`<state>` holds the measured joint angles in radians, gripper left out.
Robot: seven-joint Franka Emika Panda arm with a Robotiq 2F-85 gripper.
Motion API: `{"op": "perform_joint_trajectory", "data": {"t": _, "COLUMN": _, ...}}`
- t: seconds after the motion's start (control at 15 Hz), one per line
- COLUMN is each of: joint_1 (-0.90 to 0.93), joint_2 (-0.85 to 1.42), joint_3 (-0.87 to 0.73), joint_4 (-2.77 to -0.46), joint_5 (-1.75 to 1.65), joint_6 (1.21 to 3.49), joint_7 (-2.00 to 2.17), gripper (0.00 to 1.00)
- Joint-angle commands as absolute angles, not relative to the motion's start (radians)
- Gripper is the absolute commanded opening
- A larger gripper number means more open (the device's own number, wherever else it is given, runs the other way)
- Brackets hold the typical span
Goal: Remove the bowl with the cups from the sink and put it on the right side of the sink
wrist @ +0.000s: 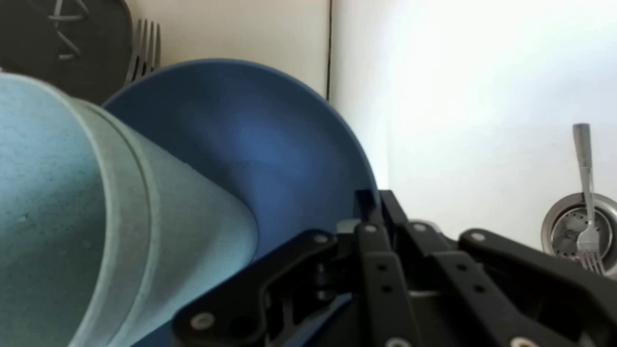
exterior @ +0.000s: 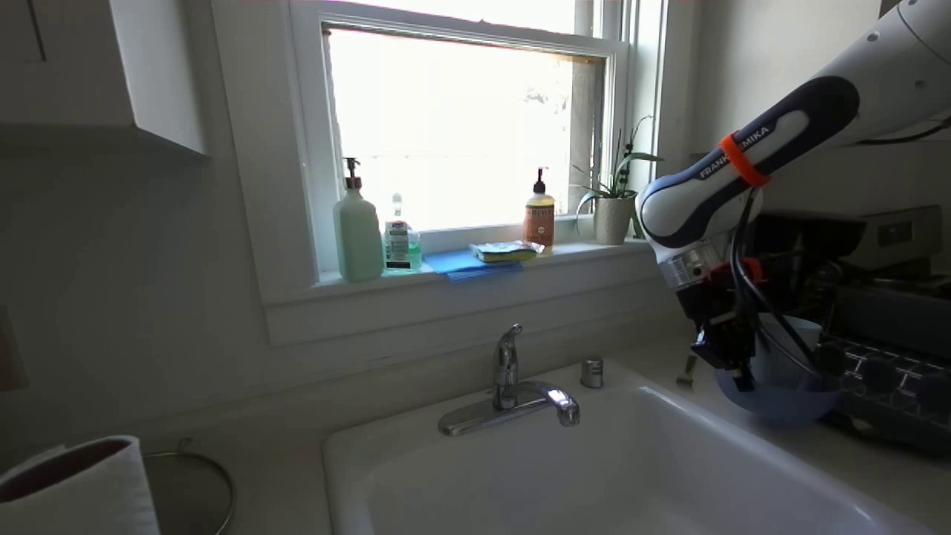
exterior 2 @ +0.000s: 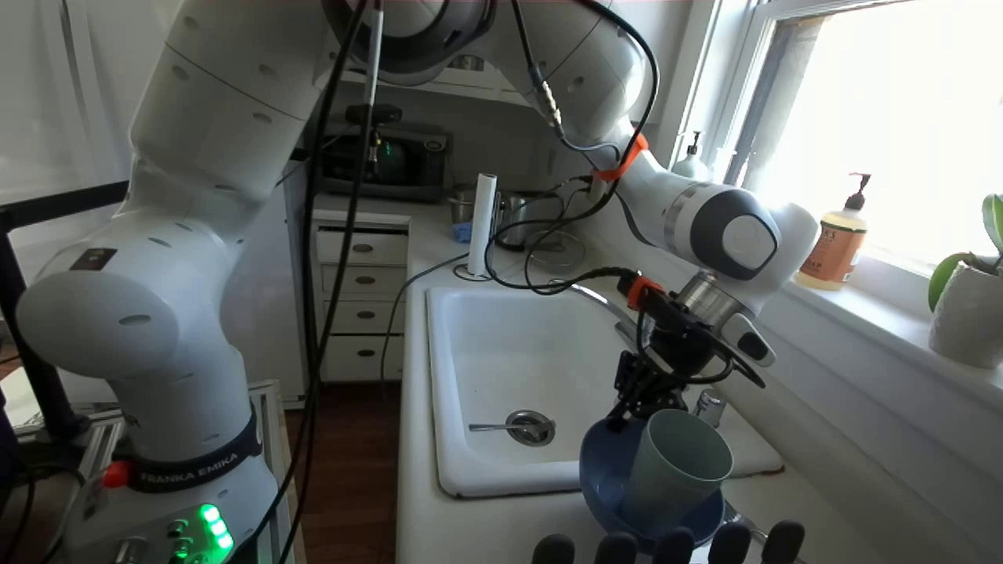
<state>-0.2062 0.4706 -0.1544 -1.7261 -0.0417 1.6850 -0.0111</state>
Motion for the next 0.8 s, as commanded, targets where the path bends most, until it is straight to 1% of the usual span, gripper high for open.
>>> {"op": "perform_joint_trajectory", "data": {"t": 0.0, "joint_1": -0.203, "joint_2": 0.481, "joint_3": -0.142, "joint_4": -1.741, "joint_5": -0.017, "joint_6": 1.684, "joint_7": -0.004, "gripper": 0.01}}
{"op": "perform_joint_trajectory", "data": {"t": 0.4, "joint_1": -0.188, "joint_2": 0.525, "joint_3": -0.136, "joint_4": -1.732, "joint_5": -0.03, "joint_6": 1.684, "joint_7": 0.013, "gripper": 0.01}}
{"op": "perform_joint_trajectory", "data": {"t": 0.47, "joint_1": -0.187, "joint_2": 0.526, "joint_3": -0.134, "joint_4": -1.733, "joint_5": -0.022, "joint_6": 1.69, "joint_7": 0.022, "gripper": 0.07}}
{"op": "perform_joint_trajectory", "data": {"t": 0.53, "joint_1": -0.188, "joint_2": 0.523, "joint_3": -0.133, "joint_4": -1.737, "joint_5": -0.012, "joint_6": 1.699, "joint_7": 0.029, "gripper": 0.31}}
{"op": "perform_joint_trajectory", "data": {"t": 0.67, "joint_1": -0.186, "joint_2": 0.511, "joint_3": -0.127, "joint_4": -1.743, "joint_5": -0.005, "joint_6": 1.696, "joint_7": 0.03, "gripper": 0.35}}
{"op": "perform_joint_trajectory", "data": {"t": 0.73, "joint_1": -0.184, "joint_2": 0.5, "joint_3": -0.124, "joint_4": -1.751, "joint_5": -0.004, "joint_6": 1.7, "joint_7": 0.028, "gripper": 0.4}}
